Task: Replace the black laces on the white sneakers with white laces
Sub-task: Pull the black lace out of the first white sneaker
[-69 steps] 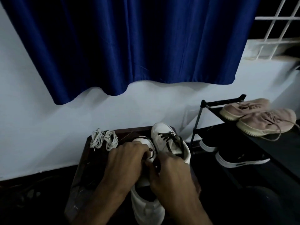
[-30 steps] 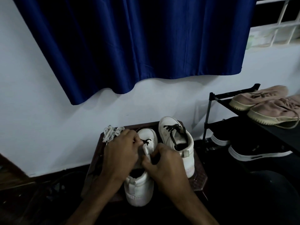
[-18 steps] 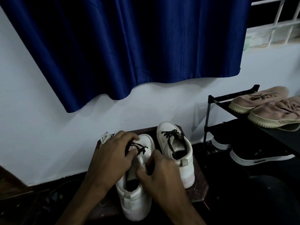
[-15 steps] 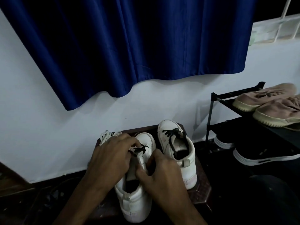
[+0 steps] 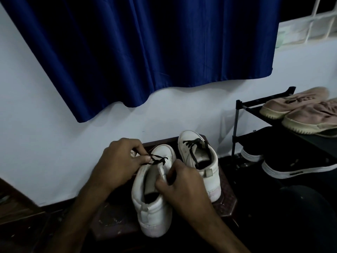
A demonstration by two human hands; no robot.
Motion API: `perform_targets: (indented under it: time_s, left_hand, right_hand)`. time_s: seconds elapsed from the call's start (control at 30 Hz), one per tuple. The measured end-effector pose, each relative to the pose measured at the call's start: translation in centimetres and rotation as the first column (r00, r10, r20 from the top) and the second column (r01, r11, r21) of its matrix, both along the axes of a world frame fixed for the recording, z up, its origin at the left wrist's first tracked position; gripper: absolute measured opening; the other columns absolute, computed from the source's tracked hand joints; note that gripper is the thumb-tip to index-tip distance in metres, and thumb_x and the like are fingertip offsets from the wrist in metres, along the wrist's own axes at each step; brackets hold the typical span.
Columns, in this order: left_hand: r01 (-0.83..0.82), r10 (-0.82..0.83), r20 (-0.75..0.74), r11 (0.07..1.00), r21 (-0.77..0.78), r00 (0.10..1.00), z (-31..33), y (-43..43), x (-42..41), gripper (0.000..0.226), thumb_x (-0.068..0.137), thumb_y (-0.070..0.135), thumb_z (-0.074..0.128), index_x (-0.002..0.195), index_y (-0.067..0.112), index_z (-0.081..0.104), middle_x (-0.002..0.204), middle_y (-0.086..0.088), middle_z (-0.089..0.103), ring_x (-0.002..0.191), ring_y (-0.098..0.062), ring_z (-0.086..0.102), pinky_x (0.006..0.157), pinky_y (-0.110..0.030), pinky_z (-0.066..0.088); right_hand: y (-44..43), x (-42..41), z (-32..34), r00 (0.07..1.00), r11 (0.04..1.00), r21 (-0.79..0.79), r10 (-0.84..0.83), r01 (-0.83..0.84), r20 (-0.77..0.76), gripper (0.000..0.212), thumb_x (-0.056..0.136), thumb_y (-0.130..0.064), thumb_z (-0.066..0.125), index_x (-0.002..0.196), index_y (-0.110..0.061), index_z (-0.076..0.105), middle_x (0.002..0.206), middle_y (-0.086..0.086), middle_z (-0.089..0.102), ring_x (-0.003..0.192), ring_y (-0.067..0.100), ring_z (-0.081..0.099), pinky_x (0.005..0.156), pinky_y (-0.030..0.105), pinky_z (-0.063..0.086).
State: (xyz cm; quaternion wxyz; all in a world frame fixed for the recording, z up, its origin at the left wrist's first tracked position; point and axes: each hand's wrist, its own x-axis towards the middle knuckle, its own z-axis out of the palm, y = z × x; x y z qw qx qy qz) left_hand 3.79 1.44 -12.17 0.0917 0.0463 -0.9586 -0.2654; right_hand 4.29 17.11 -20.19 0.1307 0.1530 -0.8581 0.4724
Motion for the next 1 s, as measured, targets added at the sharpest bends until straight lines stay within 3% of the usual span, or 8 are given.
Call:
perform_targets:
  time_s: [0.17,0.27,0.37,0.5,0.63,0.87,0.93,1.0]
  left_hand:
    - [-0.144,0.207,-0.107,0.895,0.423,0.972,0.3,-3.3,-0.5,0.016,0.090,0.017,0.068,0.075,0.012,0.065,0.087,-0.003,0.074,0.052,-0.016,0.066,0.045,-0.023,0.041]
    - [-0.181,0.205,-0.110,0.963,0.201,0.972,0.0,-4.5,-1.0,0.005,0.087,0.029,0.071,0.087,0.026,0.066,0.098,0.010,0.071,0.059,-0.011,0.066,0.060,-0.031,0.048]
    - [0.004,-0.003,-0.046,0.999,0.033,0.999,0.3,-2.9,-1.0,0.027,0.084,0.030,0.073,0.108,0.038,0.062,0.094,0.032,0.065,0.067,0.010,0.057,0.067,-0.026,0.043]
    - [0.228,-0.210,0.120,0.961,-0.157,0.970,0.4,0.2,-0.7,0.020,0.084,0.030,0.072,0.096,0.045,0.067,0.087,0.044,0.058,0.073,0.020,0.053,0.065,-0.014,0.036]
    - [0.173,-0.147,0.094,0.885,-0.431,0.985,-0.5,1.3,-1.6,0.017,0.080,0.042,0.068,0.096,0.043,0.063,0.099,0.030,0.061,0.092,0.008,0.056,0.072,-0.011,0.039]
    - [0.021,-0.076,-0.060,0.778,-0.628,0.995,-0.8,1.3,-2.2,0.011,0.081,0.023,0.072,0.080,0.030,0.063,0.083,0.012,0.060,0.077,-0.011,0.062,0.060,-0.028,0.044]
    - [-0.048,-0.065,-0.156,0.778,-0.626,0.986,0.3,0.1,-2.1,0.021,0.079,0.016,0.074,0.077,0.029,0.059,0.078,0.011,0.057,0.070,-0.013,0.058,0.054,-0.028,0.042]
    - [0.056,-0.136,-0.109,0.838,-0.542,0.985,1.6,-0.1,-1.6,0.012,0.087,0.033,0.067,0.081,0.033,0.056,0.088,0.016,0.057,0.080,-0.002,0.053,0.064,-0.029,0.040]
  right_hand:
    - [0.4,1.2,-0.2,0.998,0.998,-0.056,-0.017,0.021,0.064,0.027,0.078,-0.044,0.067,0.074,-0.021,0.053,0.064,-0.006,0.060,0.063,0.009,0.058,0.059,0.020,0.042]
    - [0.3,1.1,-0.2,0.998,0.997,-0.077,-0.005,0.010,0.060,0.030,0.078,-0.047,0.067,0.069,-0.025,0.048,0.063,-0.007,0.058,0.065,0.010,0.059,0.060,0.020,0.043]
    - [-0.1,0.5,-0.2,0.999,0.996,-0.091,0.003,0.001,0.046,0.037,0.079,-0.052,0.066,0.065,-0.028,0.041,0.058,-0.010,0.052,0.067,0.011,0.058,0.059,0.018,0.039]
    - [-0.4,0.0,-0.6,0.998,0.993,-0.116,0.022,-0.015,0.058,0.039,0.072,-0.063,0.057,0.066,-0.027,0.041,0.061,-0.005,0.059,0.066,0.014,0.060,0.059,0.022,0.043]
    - [-0.6,-0.5,-1.4,0.999,0.996,-0.088,0.026,-0.023,0.039,0.039,0.071,-0.064,0.055,0.069,-0.028,0.040,0.064,-0.004,0.059,0.065,0.015,0.060,0.060,0.025,0.042]
    - [-0.6,-0.7,-1.6,0.999,0.994,-0.107,0.013,-0.008,0.045,0.038,0.070,-0.065,0.048,0.068,-0.027,0.042,0.064,-0.004,0.061,0.066,0.016,0.061,0.061,0.027,0.045]
    - [-0.4,-0.7,-1.5,0.999,0.995,-0.098,0.016,-0.012,0.046,0.040,0.068,-0.067,0.043,0.069,-0.027,0.043,0.066,-0.004,0.062,0.066,0.014,0.061,0.062,0.026,0.045]
    - [-0.5,-0.7,-1.5,0.999,0.996,-0.093,0.018,-0.014,0.044,0.039,0.068,-0.067,0.042,0.068,-0.028,0.041,0.066,-0.003,0.061,0.066,0.015,0.060,0.061,0.026,0.043]
